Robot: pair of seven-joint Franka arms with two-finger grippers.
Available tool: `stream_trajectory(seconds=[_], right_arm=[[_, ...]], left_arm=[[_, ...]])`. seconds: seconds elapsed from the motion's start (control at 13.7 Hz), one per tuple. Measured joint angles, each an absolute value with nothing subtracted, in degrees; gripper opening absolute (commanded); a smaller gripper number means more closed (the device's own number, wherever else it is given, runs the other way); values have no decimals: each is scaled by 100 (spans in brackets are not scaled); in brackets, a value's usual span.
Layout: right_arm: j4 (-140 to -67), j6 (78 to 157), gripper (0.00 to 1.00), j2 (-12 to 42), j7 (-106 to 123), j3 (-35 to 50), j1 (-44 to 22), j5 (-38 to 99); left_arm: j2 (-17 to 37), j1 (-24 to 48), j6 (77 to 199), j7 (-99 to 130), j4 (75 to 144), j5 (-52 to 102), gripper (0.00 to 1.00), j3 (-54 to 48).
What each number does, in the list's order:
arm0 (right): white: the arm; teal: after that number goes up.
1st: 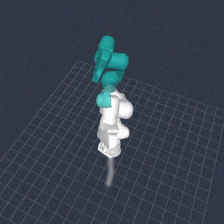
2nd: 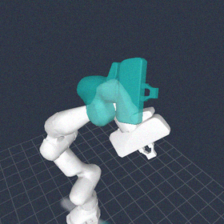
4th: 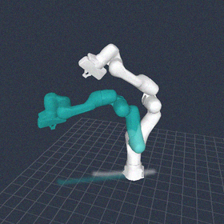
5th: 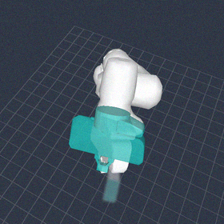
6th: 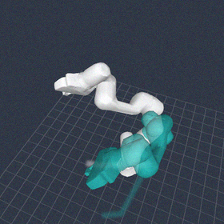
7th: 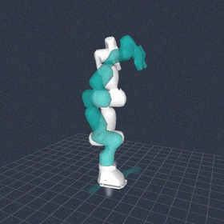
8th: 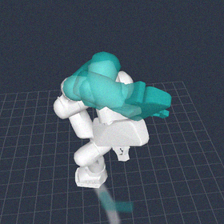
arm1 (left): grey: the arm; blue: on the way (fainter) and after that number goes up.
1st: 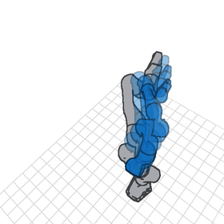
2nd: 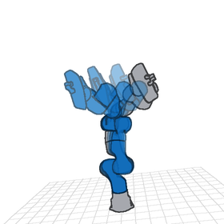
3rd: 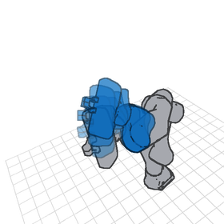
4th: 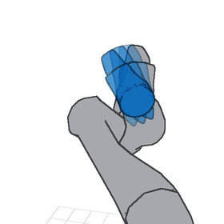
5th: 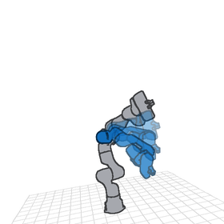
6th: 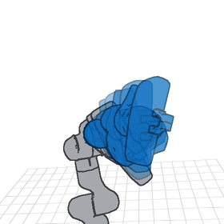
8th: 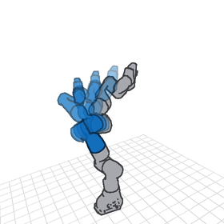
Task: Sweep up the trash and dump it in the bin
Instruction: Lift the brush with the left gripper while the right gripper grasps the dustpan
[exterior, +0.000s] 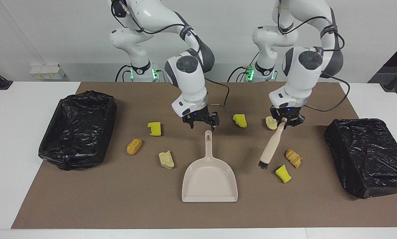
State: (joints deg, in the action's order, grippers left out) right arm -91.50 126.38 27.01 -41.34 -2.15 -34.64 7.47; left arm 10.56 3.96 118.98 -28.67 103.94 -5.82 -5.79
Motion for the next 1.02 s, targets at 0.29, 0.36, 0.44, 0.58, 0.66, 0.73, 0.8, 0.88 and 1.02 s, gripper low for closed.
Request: stream_trajectory(seconds=[0.29, 0.36, 0.44, 0.58, 0.66, 0.73, 0.8, 0.88, 1.02], right_arm=[[-9004, 12874, 100, 3019, -3467, -285, -3432, 485], [-8988, 12874, 92, 3019, -3295, -288, -3398, 482], [-8975, 12889, 88, 3019, -3150, -291, -3371, 482], [-8962, 12962, 87, 3019, -3050, -291, -3351, 480], [-8959, 13026, 87, 3019, -3047, -288, -3352, 481], [-8959, 13108, 86, 3019, -3044, -283, -3359, 481], [-8960, 13132, 78, 3020, -3036, -278, -3370, 481], [-8965, 13133, 74, 3024, -3013, -277, -3381, 481], [-8981, 13217, 56, 3071, -2987, -275, -3416, 480]], left_arm=[[2143, -135, 12168, -4252, 9130, -606, 0, -581], [2414, -205, 12237, -4535, 8837, -710, 0, -583], [2685, -255, 12316, -4832, 8541, -908, 0, -586], [3105, -349, 12411, -5659, 8077, -1222, 0, -587], [3223, -416, 12440, -6053, 7956, -1252, 0, -585], [3300, -482, 12460, -6347, 7899, -1254, 0, -587], [3353, -515, 12472, -6516, 7885, -1256, 0, -590], [3408, -515, 12477, -6659, 7885, -1281, 0, -602], [3494, -508, 12484, -7017, 7885, -1458, 0, -648]])
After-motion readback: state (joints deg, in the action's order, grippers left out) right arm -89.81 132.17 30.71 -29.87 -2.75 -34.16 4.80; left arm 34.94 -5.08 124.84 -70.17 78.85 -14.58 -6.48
